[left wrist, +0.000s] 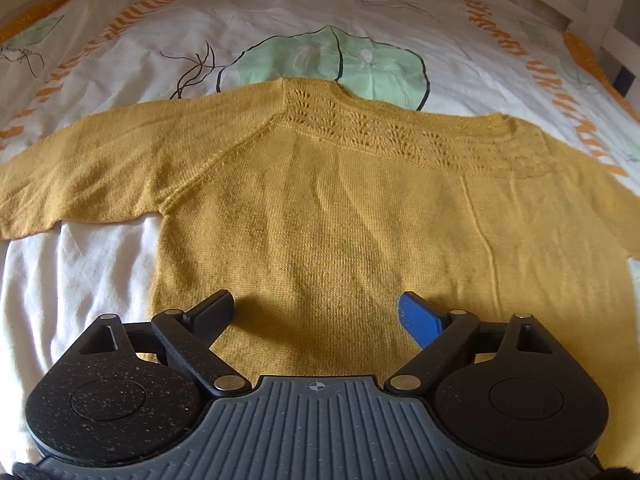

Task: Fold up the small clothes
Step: 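Grasp the sweater's sleeve cuff with the right tool and lift it, then lay the held sleeve across the sweater back and open the right tool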

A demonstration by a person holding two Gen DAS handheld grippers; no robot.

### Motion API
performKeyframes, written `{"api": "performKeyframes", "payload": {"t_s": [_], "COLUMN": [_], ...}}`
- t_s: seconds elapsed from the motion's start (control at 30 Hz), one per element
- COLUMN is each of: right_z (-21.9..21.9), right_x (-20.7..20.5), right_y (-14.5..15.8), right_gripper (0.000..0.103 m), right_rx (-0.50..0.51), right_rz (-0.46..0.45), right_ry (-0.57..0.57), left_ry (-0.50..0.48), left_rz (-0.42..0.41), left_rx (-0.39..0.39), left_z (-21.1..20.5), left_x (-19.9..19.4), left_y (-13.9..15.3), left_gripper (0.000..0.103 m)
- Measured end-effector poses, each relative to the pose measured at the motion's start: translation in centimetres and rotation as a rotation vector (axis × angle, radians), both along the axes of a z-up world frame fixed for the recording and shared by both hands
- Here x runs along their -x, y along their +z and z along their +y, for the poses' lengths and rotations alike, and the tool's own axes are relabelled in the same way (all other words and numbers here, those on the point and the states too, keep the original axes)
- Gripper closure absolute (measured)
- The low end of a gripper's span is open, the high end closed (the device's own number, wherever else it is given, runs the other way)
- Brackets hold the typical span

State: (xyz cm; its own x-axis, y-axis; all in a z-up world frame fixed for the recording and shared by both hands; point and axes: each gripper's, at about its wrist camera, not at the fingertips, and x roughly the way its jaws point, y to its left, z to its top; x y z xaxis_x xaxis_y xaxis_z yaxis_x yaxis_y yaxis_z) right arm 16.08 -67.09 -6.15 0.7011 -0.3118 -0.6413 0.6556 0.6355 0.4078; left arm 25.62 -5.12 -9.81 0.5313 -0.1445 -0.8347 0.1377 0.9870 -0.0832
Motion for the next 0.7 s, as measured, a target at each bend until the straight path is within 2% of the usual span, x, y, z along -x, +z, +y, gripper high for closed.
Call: {"api": "performKeyframes", "payload": {"t_s": [0.23, 0.4, 0.57, 0.7], "right_z": [9.2, 18.2, 28.0, 35.8], "right_x": [-2.8, -6.1, -9.5, -12.5], "right_y": [9.0, 13.0, 13.9, 11.9], "right_gripper": [0.09, 0.09, 0.09, 0.09], "right_rx": [0.079, 0.08, 0.038, 0.004], "right_rz": [-0.084, -0.166, -0.222, -0.248], "right_ry": [0.212, 0.385, 0.561, 0.69], "left_ry": [-0.024, -0.018, 0.059, 0.108], "left_rz": [-0.042, -0.068, -0.057, -0.048], "left_rx": [0.001, -0.013, 0.04, 0.077], "left_z": [3.3, 6.2, 9.7, 11.8], "left_x": [0.2, -0.3, -0.9, -1.7], "left_y": [2.8, 3.5, 3.0, 3.4], "left_gripper": [0.013, 0.013, 0.013, 0.013]}}
